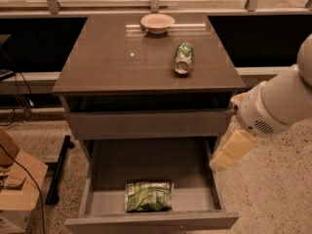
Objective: Pick green jalapeno chip bag from middle drawer and place on counter
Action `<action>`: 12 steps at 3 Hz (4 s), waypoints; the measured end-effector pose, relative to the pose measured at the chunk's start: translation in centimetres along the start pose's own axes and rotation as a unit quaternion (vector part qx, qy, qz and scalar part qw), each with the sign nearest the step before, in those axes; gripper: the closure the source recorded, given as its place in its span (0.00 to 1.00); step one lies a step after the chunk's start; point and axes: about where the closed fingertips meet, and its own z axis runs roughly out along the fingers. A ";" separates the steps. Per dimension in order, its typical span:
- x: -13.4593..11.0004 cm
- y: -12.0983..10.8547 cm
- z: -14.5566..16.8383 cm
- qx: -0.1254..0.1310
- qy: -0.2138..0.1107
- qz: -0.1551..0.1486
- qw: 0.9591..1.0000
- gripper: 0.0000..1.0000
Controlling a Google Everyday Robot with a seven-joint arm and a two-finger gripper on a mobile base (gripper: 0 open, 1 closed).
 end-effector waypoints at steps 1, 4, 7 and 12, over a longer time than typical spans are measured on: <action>0.0 0.9 6.4 -0.021 -0.067 0.032 0.997 0.00; 0.6 2.8 17.6 -0.043 -0.044 0.053 0.997 0.00; 3.3 5.2 28.5 -0.099 -0.101 0.139 0.980 0.00; 4.3 5.8 38.8 -0.075 -0.081 0.180 0.977 0.00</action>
Offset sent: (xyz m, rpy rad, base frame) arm 0.0061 0.0211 -0.0536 0.1290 0.0111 -0.0090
